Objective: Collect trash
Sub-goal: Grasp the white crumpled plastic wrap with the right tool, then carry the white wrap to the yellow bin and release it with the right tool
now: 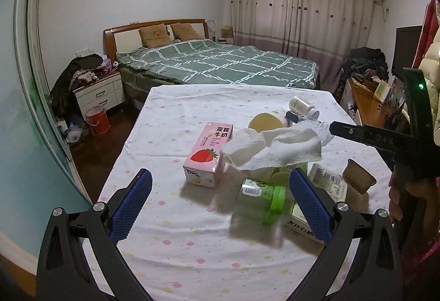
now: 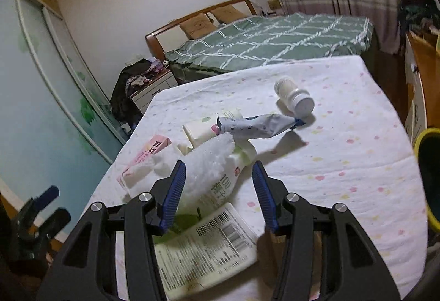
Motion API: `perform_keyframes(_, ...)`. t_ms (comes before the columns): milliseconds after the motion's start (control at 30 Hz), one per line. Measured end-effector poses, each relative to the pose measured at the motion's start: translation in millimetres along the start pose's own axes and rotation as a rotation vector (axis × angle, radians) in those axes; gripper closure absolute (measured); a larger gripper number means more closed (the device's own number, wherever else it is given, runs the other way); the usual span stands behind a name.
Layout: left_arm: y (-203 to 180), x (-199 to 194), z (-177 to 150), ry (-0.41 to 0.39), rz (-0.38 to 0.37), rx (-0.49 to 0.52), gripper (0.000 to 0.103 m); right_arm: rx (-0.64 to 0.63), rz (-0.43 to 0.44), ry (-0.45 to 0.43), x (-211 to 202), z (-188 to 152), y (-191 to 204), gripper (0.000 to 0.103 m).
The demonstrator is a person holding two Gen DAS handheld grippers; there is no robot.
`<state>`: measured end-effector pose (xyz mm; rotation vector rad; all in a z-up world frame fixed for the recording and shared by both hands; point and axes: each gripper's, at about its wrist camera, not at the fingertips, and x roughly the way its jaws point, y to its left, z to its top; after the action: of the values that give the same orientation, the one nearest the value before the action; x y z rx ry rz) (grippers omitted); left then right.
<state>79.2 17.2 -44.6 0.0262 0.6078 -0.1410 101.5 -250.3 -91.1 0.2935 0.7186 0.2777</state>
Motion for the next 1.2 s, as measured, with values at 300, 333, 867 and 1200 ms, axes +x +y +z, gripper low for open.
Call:
perform_keyframes(300,-1.4,8.0,-1.2,0.015,-0.008,0.003,0.005,0.075,0.049,0.069,26.7,1.1,2.0,0.066)
perform_keyframes(333,-1.7,8.8,-1.3,0.017,-0.01,0.002,0.005,0.076,0.055,0.071,27.7,0.9,2.7,0.079)
perform_keyframes(867,-15.2,8.8,-1.1,0.006,-0.023,0.026,0.005,-0.022,0.022,-0.192,-53.8,27.9,18.3,0.094)
perform_keyframes(1200,-38.3,4.2,-3.0,0.001,-0.073,0.089,0.005,-0.011,-0.075,-0.33,-110.7,39.6,-14.4,0.094)
